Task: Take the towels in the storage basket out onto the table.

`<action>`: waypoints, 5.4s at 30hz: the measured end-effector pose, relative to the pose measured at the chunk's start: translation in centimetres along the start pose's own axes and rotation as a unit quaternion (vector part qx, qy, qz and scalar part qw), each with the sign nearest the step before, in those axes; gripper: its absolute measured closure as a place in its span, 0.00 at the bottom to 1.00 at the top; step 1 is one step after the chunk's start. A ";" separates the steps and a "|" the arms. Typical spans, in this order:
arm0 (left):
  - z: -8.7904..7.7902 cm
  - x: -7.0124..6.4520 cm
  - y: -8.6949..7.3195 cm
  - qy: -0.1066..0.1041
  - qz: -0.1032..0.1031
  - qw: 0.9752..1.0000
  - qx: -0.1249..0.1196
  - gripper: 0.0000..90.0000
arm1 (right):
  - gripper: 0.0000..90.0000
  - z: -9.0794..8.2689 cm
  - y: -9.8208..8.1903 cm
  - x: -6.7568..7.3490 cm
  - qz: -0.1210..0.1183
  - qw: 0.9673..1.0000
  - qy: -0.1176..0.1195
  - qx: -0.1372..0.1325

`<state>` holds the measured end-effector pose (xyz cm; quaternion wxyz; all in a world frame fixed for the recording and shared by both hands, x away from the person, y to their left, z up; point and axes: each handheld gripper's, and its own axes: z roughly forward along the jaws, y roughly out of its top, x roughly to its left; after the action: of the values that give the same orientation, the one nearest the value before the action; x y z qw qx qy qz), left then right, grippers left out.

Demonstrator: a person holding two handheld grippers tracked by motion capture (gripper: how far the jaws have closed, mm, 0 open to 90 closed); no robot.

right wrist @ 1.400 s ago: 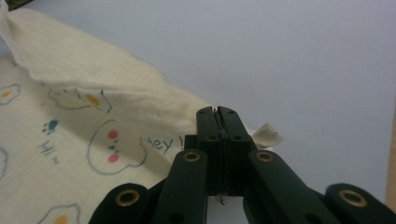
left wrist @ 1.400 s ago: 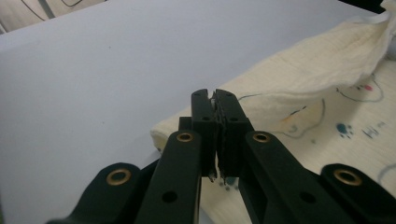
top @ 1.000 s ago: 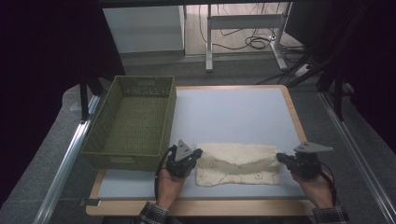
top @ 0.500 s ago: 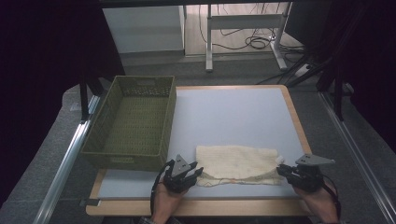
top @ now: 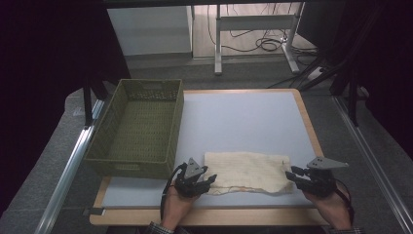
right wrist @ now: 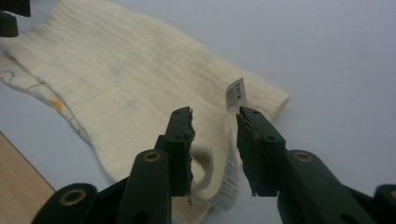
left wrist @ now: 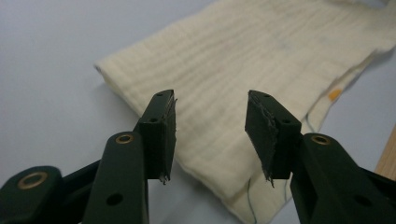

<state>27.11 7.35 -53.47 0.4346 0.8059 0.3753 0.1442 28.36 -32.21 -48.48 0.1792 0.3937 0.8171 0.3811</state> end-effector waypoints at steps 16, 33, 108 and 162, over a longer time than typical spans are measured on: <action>-1.6 -0.2 -0.4 -0.011 -0.007 1.000 -0.019 0.55 | 0.65 -2.7 0.1 -1.4 0.013 0.999 -0.036 -0.004; -0.9 0.3 -1.6 -0.031 -0.021 0.999 0.003 0.68 | 0.92 4.3 0.0 -1.4 0.012 0.998 -0.046 0.041; 4.3 3.2 3.2 0.109 -0.002 0.993 0.052 0.54 | 0.89 1.6 -2.8 1.9 -0.017 0.998 -0.015 0.055; 3.3 4.3 1.9 0.048 -0.040 0.997 0.038 0.94 | 0.78 2.1 -1.5 0.8 -0.044 0.997 -0.043 0.038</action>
<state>32.75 7.95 -54.25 0.3910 0.7981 0.4329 0.1507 28.31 -31.16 -51.00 0.2158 0.3797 0.8390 0.3245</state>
